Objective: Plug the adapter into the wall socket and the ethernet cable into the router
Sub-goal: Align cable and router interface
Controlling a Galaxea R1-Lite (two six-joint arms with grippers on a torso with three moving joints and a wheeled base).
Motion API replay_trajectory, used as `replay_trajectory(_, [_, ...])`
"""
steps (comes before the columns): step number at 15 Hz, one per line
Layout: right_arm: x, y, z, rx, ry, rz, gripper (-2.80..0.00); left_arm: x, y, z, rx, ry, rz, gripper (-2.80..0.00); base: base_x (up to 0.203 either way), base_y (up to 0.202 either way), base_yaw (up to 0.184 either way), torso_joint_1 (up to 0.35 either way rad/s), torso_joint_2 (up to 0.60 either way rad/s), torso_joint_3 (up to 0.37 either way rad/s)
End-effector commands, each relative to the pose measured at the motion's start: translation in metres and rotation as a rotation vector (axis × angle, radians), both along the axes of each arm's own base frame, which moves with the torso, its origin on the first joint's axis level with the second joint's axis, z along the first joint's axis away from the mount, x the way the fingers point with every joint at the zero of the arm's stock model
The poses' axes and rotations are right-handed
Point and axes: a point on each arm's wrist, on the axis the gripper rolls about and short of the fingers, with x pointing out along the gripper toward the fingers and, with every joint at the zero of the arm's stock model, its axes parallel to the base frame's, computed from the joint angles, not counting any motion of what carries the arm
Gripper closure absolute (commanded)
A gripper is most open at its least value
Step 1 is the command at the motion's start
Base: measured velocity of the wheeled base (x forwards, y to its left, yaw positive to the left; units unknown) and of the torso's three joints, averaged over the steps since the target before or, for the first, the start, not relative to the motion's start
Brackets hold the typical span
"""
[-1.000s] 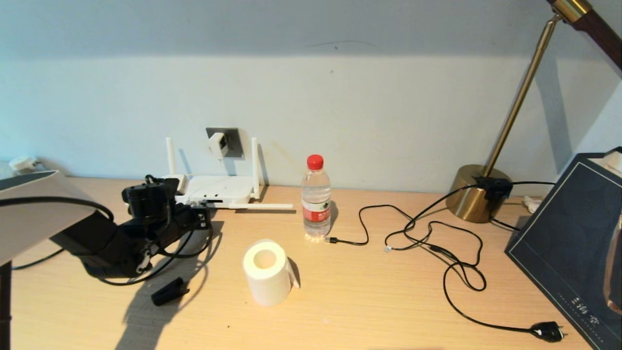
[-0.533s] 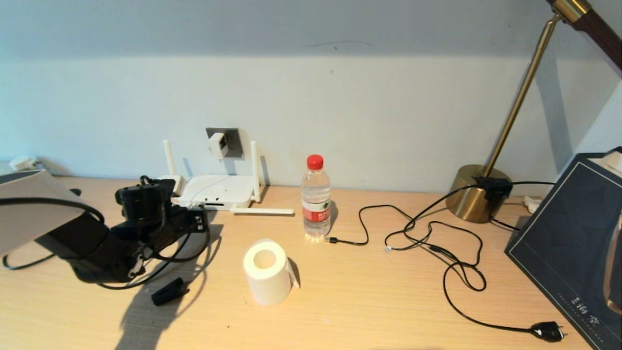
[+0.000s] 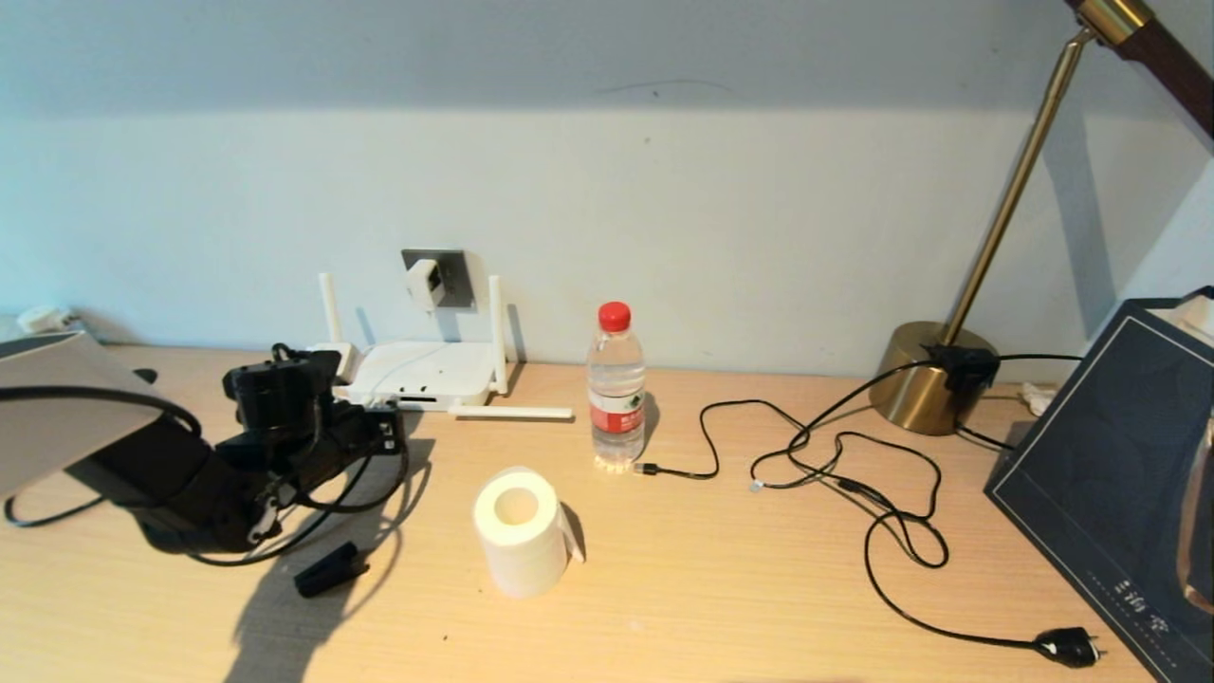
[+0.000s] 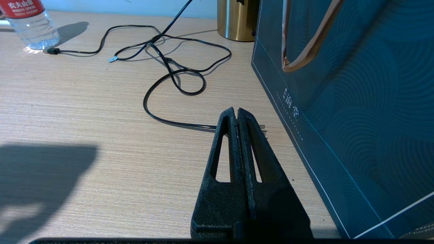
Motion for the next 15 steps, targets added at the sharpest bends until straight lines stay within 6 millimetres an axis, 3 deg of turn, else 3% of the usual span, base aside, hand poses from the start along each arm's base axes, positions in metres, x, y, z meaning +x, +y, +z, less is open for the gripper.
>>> replay_trajectory(1, [0.000, 0.000, 0.000, 0.000, 0.000, 0.000, 0.00, -0.003, 0.001, -0.001, 0.000, 0.016, 0.000, 0.00, 0.000, 0.000, 0.000, 0.000, 0.00, 0.000])
replay_trajectory(3, [0.000, 0.000, 0.000, 0.000, 0.002, 0.001, 0.00, -0.008, 0.001, 0.003, -0.002, 0.064, -0.006, 0.00, 0.000, 0.000, 0.000, 0.000, 0.00, 0.000])
replay_trajectory(7, [0.000, 0.000, 0.000, 0.000, 0.000, 0.001, 0.00, -0.023, 0.000, 0.024, -0.031, 0.320, -0.069, 0.00, 0.000, 0.000, 0.000, 0.000, 0.00, 0.000])
replay_trajectory(10, [0.000, 0.000, 0.000, 0.000, 0.000, 0.001, 0.00, -0.009, 0.001, 0.049, -0.044, 0.404, -0.077, 0.00, 0.000, 0.000, 0.000, 0.000, 0.00, 0.000])
replay_trajectory(15, [0.000, 0.000, 0.000, 0.000, 0.002, 0.001, 0.00, 0.023, 0.001, 0.062, -0.047, 0.518, -0.075, 0.00, 0.000, 0.000, 0.000, 0.000, 0.00, 0.000])
